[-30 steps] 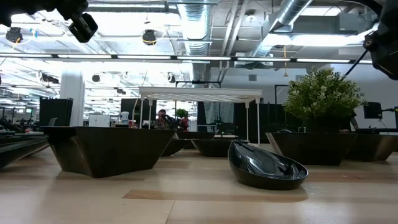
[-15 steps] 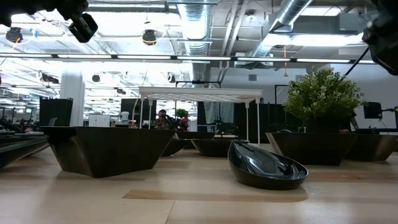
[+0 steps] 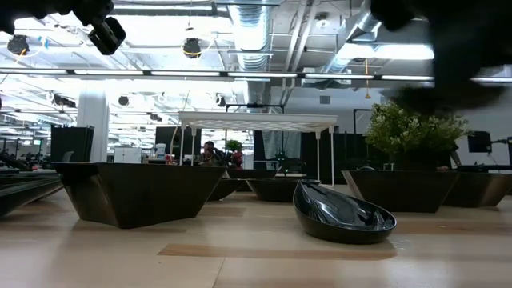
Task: Pick & Place Mini shaped plates
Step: Stack the black drop shaped plate on top of the black drop shaped plate on the shelf
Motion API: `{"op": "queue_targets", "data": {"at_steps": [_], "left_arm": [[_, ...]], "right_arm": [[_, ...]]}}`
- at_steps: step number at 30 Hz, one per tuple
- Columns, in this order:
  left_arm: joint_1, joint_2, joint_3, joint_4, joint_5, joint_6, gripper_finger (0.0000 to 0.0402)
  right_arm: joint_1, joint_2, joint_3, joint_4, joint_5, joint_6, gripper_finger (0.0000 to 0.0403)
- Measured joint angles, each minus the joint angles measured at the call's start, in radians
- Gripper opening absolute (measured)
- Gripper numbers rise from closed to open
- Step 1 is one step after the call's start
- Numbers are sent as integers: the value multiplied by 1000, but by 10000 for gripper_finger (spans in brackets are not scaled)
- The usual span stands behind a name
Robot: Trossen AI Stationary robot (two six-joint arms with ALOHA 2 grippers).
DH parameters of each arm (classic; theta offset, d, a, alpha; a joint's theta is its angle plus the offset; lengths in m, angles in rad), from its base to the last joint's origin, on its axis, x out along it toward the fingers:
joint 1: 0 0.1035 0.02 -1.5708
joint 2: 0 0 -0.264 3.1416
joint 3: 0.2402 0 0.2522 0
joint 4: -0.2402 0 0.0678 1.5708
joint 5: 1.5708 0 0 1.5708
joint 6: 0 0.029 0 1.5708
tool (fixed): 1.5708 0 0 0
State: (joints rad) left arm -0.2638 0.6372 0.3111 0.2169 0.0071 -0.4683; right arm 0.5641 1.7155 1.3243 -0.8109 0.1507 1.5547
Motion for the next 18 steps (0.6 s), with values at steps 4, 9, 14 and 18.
{"op": "queue_targets", "data": {"at_steps": [4,9,14,18], "left_arm": [[0,0,0,0,0,0,97],[0,0,0,1,-2,0,97],[0,0,0,3,-20,0,97],[0,0,0,6,-62,0,97]], "right_arm": [[-106,-42,57,-30,-5,-170,0],[-254,-136,81,-46,-15,-381,0],[-419,-226,81,-57,-52,-556,0],[-560,-263,81,-66,-113,-687,0]]}}
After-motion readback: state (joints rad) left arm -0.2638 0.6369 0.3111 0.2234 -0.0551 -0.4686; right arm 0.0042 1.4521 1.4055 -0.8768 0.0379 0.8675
